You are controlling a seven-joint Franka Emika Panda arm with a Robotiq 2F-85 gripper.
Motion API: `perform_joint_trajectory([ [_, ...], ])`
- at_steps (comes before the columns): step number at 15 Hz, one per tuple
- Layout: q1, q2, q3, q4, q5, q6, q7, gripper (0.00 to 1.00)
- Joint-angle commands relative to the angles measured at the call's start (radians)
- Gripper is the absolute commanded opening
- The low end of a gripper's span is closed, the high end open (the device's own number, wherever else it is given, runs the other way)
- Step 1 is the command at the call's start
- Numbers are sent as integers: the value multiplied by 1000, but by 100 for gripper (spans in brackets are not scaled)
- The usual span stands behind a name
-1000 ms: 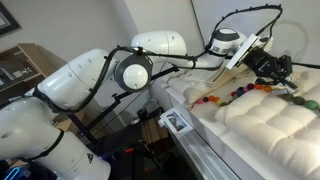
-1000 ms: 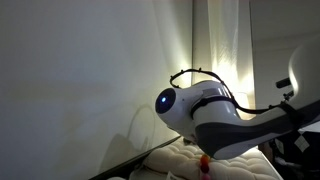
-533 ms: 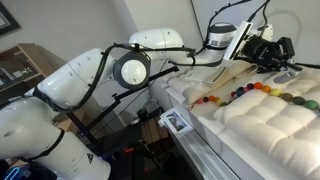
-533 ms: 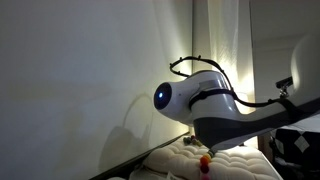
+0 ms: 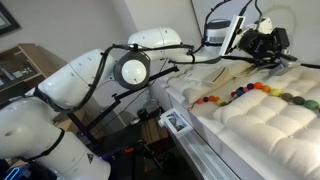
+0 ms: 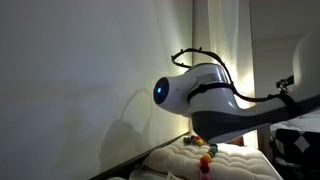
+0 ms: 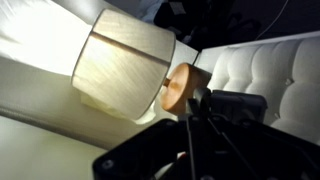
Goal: Open the flip phone
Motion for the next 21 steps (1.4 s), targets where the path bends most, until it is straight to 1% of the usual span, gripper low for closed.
perform_joint_trajectory([
  [1,-15,9,39,70,50,95,-65,0],
  [3,-21,11,58,85,89,170,-77,0],
  [7,-44,16,79,104,177,369,-125,0],
  [9,-62,20,91,106,234,470,-163,0],
  [11,-79,19,104,99,304,548,-230,0],
  [13,-85,19,94,92,361,548,-270,0],
  [15,-79,28,48,97,376,506,-235,0],
  [16,-80,8,66,57,337,507,-204,0],
  [19,-73,16,31,58,317,475,-132,0],
  [21,-64,20,2,60,298,442,-56,0],
])
